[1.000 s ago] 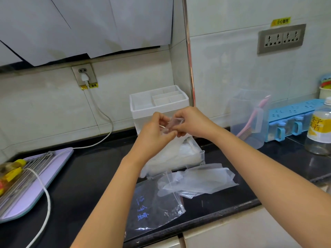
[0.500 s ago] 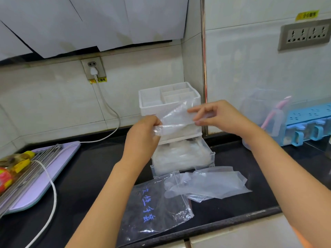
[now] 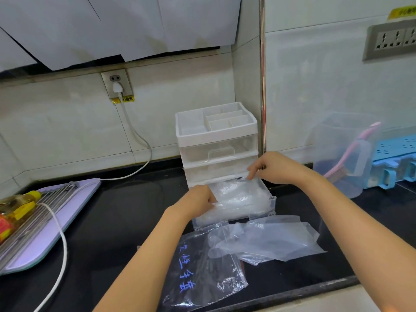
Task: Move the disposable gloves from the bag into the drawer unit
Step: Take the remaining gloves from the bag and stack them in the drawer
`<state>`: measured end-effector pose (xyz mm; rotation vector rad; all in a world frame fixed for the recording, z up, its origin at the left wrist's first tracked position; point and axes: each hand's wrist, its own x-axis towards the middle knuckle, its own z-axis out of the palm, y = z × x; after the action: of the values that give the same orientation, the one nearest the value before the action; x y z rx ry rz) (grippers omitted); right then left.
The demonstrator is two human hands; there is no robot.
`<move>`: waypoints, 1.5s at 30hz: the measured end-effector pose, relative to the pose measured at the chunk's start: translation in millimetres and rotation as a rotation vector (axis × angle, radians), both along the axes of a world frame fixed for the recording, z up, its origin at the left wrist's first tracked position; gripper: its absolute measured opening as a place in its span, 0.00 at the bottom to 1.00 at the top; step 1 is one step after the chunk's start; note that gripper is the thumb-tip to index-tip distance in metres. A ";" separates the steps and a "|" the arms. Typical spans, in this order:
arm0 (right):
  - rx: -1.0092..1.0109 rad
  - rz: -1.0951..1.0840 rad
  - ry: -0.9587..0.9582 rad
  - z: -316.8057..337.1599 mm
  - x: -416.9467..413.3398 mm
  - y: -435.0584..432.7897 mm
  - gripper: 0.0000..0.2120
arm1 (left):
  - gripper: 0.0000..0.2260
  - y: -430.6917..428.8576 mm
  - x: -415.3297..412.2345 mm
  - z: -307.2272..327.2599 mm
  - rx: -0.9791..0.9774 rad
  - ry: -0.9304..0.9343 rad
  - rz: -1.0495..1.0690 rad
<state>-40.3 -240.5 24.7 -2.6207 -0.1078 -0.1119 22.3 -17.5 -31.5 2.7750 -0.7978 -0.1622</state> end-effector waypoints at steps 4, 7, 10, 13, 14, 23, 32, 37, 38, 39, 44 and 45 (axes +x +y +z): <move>0.037 0.123 0.080 -3.8 5.4 30.1 0.17 | 0.10 -5.1 4.2 -0.6 0.044 -0.051 -0.029; -0.114 0.170 0.242 -19.3 17.6 46.9 0.22 | 0.14 -12.8 4.0 0.1 0.055 -0.094 -0.029; -0.215 0.132 0.343 -34.4 30.9 50.1 0.18 | 0.15 -17.1 -1.9 2.4 0.065 -0.079 -0.023; -0.262 0.072 0.377 -47.6 37.6 48.1 0.17 | 0.16 -15.4 -12.2 11.5 -0.005 -0.052 -0.037; -0.264 0.062 0.381 -49.8 37.6 47.6 0.17 | 0.15 -16.1 -17.6 16.1 -0.071 -0.034 -0.057; -0.316 0.006 0.376 -54.1 38.2 51.3 0.17 | 0.15 -53.8 -10.2 1.5 -0.030 0.109 0.169; -0.298 -0.036 0.476 -56.6 39.4 55.8 0.24 | 0.20 -56.5 -5.4 2.4 0.227 0.243 0.108; -0.317 -0.121 0.497 -58.7 39.4 56.9 0.23 | 0.16 -49.9 2.1 0.8 0.245 0.293 0.165; -0.314 -0.135 0.496 -58.3 39.4 58.4 0.23 | 0.22 -48.2 0.6 1.7 0.228 0.292 0.153; -0.305 -0.153 0.498 -58.4 39.9 59.5 0.23 | 0.27 -47.0 -0.9 1.7 0.195 0.285 0.138; -0.313 -0.201 0.455 -56.7 38.7 65.4 0.22 | 0.33 -44.9 -2.1 -0.1 0.127 0.265 0.156; -0.297 -0.195 0.444 -56.1 38.4 65.8 0.21 | 0.34 -44.3 -2.5 -0.1 0.137 0.259 0.161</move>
<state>-1.9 -174.7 -31.4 -2.8732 0.3070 0.4499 19.8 -61.8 -31.6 2.8478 -0.5144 -0.5506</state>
